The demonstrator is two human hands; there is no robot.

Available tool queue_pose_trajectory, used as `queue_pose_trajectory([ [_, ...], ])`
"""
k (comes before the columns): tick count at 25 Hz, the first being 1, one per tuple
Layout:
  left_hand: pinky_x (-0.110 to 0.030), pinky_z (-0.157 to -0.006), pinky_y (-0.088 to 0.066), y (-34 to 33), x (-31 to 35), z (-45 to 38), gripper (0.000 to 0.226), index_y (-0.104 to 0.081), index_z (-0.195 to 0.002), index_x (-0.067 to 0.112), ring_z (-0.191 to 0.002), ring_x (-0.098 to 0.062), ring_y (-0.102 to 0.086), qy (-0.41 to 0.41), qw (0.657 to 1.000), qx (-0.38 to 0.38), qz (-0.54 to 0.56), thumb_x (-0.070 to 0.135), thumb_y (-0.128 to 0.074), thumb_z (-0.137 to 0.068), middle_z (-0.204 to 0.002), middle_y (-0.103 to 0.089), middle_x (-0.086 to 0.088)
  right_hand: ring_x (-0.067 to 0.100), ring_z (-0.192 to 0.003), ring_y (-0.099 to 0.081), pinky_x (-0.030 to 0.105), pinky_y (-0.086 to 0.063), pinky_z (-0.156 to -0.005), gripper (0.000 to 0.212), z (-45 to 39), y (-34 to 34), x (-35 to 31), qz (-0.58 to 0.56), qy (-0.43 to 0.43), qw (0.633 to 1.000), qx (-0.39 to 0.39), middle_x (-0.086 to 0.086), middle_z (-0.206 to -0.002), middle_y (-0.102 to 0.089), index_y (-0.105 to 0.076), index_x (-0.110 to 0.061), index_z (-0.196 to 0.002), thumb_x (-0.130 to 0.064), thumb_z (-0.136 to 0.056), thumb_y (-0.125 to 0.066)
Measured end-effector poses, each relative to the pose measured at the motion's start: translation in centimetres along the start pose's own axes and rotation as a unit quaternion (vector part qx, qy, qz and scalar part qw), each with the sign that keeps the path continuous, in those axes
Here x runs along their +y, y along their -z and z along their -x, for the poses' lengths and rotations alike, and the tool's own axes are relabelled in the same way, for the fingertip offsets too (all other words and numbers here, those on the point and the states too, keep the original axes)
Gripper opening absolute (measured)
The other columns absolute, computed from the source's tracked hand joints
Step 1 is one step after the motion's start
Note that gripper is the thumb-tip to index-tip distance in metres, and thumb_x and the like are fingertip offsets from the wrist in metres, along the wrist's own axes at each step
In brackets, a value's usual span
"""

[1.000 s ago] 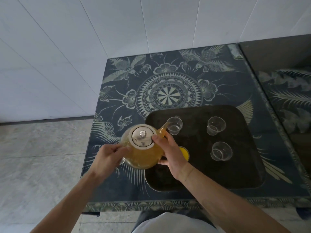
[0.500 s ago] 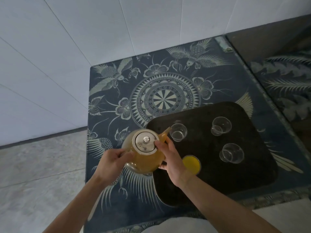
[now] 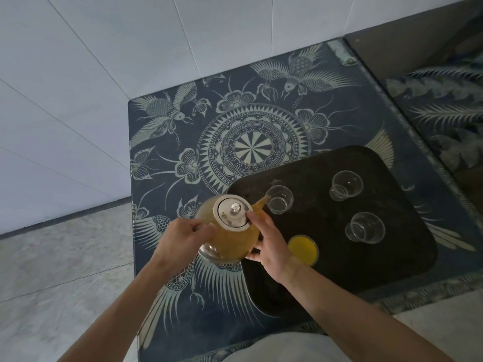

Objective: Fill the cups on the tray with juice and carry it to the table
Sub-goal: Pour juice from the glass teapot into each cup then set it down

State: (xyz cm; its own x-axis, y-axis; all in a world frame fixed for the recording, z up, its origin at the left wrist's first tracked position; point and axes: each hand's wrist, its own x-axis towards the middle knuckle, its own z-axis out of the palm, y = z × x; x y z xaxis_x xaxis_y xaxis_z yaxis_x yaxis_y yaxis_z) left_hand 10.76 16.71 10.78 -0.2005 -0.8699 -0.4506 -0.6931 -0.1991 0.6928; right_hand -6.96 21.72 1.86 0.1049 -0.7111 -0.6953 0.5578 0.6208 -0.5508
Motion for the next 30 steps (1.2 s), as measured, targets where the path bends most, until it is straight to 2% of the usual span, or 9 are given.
queue_pose_trajectory([
  [5,-0.03,-0.051,-0.037,0.1,0.8,-1.0,0.045,-0.055,-0.071,-0.019,-0.048,-0.019,-0.034,0.0,1.0,-0.008,-0.027,0.021,-0.064,-0.088,-0.048,-0.039,-0.003,0.031,-0.127,-0.057,0.056,-0.047,-0.099,0.074,-0.2,0.2,0.0,-0.026,-0.003,1.0,-0.008,-0.001,-0.139,-0.06,-0.048,-0.038,-0.144,-0.058,-0.076,-0.069],
  [9,-0.017,-0.041,-0.033,0.1,1.5,-1.8,0.041,-0.063,-0.08,-0.018,-0.04,-0.01,-0.031,0.008,0.999,-0.021,-0.048,0.022,-0.063,-0.09,-0.049,-0.042,-0.005,0.032,-0.128,-0.056,0.058,-0.045,-0.102,0.078,-0.5,0.3,0.0,-0.042,-0.011,0.999,-0.009,-0.003,-0.138,-0.059,-0.047,-0.038,-0.145,-0.061,-0.074,-0.068],
  [14,-0.026,-0.05,-0.034,0.1,1.8,-2.4,0.043,-0.059,-0.076,-0.02,-0.05,-0.018,-0.034,0.009,0.998,-0.021,-0.054,0.022,-0.064,-0.088,-0.057,-0.046,-0.01,0.031,-0.128,-0.056,0.058,-0.044,-0.101,0.078,-0.8,0.3,0.1,-0.049,-0.018,0.999,-0.007,-0.002,-0.139,-0.059,-0.047,-0.038,-0.144,-0.064,-0.074,-0.071],
  [20,-0.026,-0.048,-0.032,0.4,1.2,-2.3,0.042,-0.061,-0.075,-0.018,-0.046,-0.016,-0.033,0.018,0.997,-0.01,-0.071,0.022,-0.066,-0.087,-0.052,-0.044,-0.005,0.031,-0.129,-0.056,0.059,-0.044,-0.103,0.076,-0.9,0.1,0.7,-0.049,-0.021,0.998,-0.015,-0.003,-0.141,-0.059,-0.048,-0.041,-0.144,-0.064,-0.075,-0.069],
  [24,-0.031,-0.054,-0.036,0.6,1.0,-2.0,0.041,-0.065,-0.079,-0.016,-0.054,-0.019,-0.039,0.017,0.998,-0.006,-0.067,0.025,-0.066,-0.086,-0.059,-0.052,-0.01,0.031,-0.128,-0.057,0.056,-0.046,-0.099,0.076,-0.8,-0.1,0.8,-0.046,-0.018,0.999,-0.022,-0.003,-0.14,-0.059,-0.048,-0.04,-0.144,-0.063,-0.074,-0.068],
  [28,-0.034,-0.06,-0.038,0.8,0.9,-1.9,0.041,-0.065,-0.079,-0.016,-0.057,-0.02,-0.043,0.017,0.998,-0.005,-0.062,0.025,-0.065,-0.086,-0.058,-0.056,-0.018,0.031,-0.13,-0.056,0.062,-0.043,-0.107,0.078,-0.9,-0.1,0.9,-0.045,-0.019,0.998,-0.027,-0.002,-0.143,-0.058,-0.047,-0.039,-0.145,-0.063,-0.074,-0.069],
  [30,-0.033,-0.058,-0.037,0.8,0.9,-1.9,0.041,-0.065,-0.079,-0.016,-0.055,-0.02,-0.041,0.017,0.998,-0.002,-0.067,0.025,-0.065,-0.087,-0.057,-0.053,-0.013,0.032,-0.13,-0.056,0.063,-0.041,-0.108,0.079,-0.9,0.0,0.9,-0.045,-0.017,0.998,-0.031,-0.001,-0.143,-0.058,-0.047,-0.04,-0.145,-0.064,-0.074,-0.07],
])
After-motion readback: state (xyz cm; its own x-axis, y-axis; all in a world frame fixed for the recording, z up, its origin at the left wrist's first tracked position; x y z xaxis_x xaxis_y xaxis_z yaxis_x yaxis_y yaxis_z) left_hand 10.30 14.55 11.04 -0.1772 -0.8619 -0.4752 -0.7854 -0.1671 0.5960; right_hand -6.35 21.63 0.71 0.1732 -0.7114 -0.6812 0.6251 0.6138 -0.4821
